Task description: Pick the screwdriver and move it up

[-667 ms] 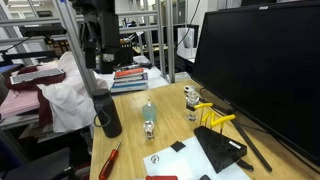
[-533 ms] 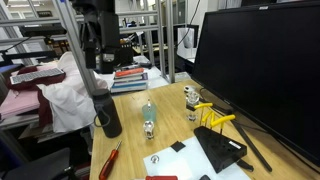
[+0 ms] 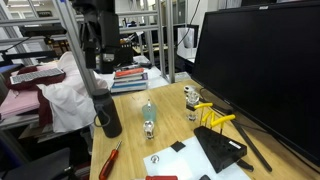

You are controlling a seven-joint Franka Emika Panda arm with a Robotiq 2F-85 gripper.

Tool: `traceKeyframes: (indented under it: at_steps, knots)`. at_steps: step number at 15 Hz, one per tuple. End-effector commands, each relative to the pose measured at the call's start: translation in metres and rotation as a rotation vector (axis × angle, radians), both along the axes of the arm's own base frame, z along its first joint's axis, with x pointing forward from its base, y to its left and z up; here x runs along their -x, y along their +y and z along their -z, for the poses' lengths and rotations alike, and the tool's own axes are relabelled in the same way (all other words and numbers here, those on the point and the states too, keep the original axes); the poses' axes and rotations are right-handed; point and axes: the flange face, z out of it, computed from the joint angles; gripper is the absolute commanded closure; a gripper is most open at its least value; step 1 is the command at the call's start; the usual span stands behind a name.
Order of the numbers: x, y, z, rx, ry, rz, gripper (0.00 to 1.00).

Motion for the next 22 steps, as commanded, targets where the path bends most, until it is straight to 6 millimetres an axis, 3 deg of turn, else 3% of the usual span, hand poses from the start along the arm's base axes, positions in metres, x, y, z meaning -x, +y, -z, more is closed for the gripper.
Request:
traceKeyframes:
  at_steps: [1,4,9,17,19,22]
  knots:
    - [-0.002,-0.002,0.004,-0.001,0.007,0.016,0.00]
    - [-0.011,-0.014,0.031,-0.015,0.014,0.090,0.00]
    - [-0.024,-0.043,0.092,-0.112,0.066,0.192,0.00]
    - [-0.022,-0.037,0.089,-0.067,0.068,0.173,0.00]
    - [-0.030,-0.044,0.104,-0.164,0.090,0.231,0.00]
    - [-0.039,-0.062,0.142,-0.271,0.059,0.357,0.00]
